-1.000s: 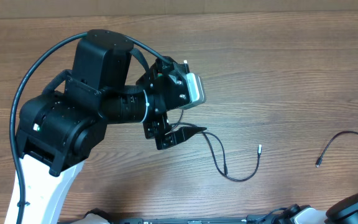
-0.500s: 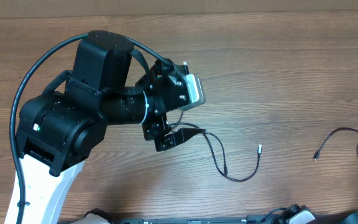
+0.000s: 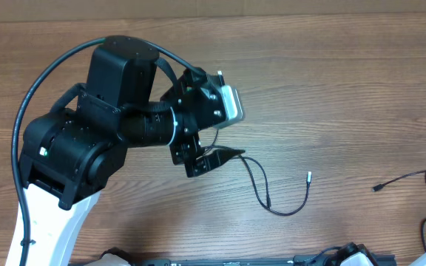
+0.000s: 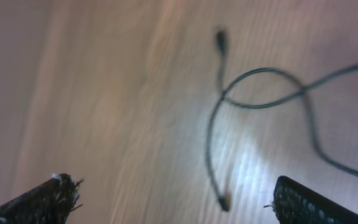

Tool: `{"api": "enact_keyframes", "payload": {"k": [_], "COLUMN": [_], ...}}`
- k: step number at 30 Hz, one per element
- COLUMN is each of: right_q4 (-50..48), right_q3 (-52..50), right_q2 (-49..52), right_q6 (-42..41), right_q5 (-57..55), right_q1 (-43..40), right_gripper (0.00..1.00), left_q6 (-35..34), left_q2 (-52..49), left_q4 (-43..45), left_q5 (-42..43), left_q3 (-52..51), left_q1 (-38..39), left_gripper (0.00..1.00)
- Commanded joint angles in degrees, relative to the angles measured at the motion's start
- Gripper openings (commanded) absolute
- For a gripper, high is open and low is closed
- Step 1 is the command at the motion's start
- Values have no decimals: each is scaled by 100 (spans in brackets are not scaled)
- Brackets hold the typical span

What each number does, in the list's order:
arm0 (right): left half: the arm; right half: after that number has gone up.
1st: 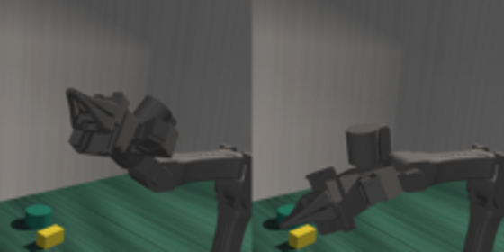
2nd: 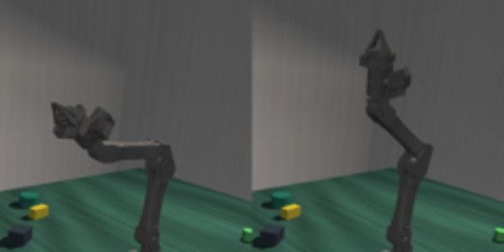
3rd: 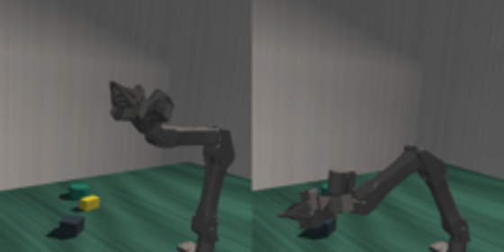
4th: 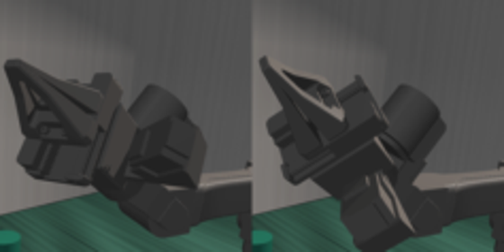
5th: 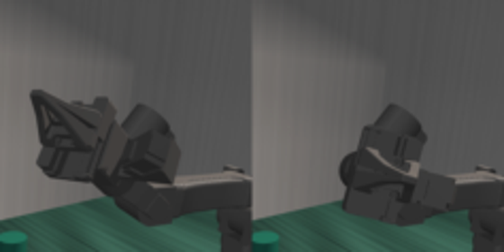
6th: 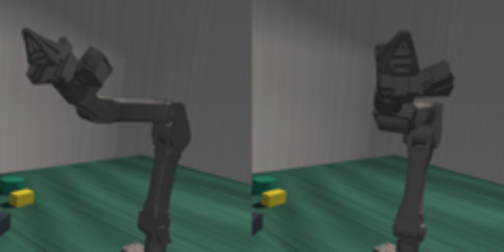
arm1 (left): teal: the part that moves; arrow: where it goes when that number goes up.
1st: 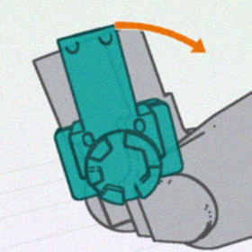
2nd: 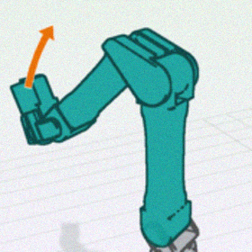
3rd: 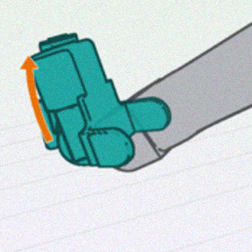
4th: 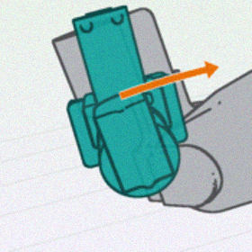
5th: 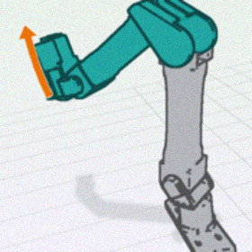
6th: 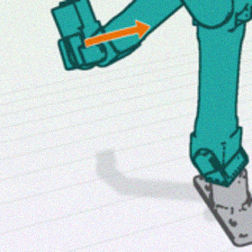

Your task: Untangle cables

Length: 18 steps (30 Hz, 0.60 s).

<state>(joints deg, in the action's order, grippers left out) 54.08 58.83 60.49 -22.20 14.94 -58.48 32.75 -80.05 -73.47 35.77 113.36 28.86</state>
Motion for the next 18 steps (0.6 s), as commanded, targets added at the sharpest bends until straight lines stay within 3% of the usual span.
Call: {"api": "enact_keyframes", "payload": {"k": [1, 4, 9, 18], "right_q4": [9, 7, 31, -133], "right_q3": [52, 50, 50, 50], "right_q2": [-50, -48, -48, -48], "right_q6": [800, 1311, 1862, 2371], "right_q5": [1679, 2664, 2889, 2883], "right_q1": [4, 151, 868, 2691], "right_gripper": [100, 100, 100, 100], "left_q6": [-1482, -2656, -3917, -4872], "left_q2": [-50, -111, -254, -767], "left_q4": [289, 361, 330, 153], "left_q5": [-1300, -2723, -3829, -4148], "left_q3": [79, 79, 79, 76], "left_q1": [-2, -4, -13, -509], "left_gripper": [100, 99, 100, 100]}}
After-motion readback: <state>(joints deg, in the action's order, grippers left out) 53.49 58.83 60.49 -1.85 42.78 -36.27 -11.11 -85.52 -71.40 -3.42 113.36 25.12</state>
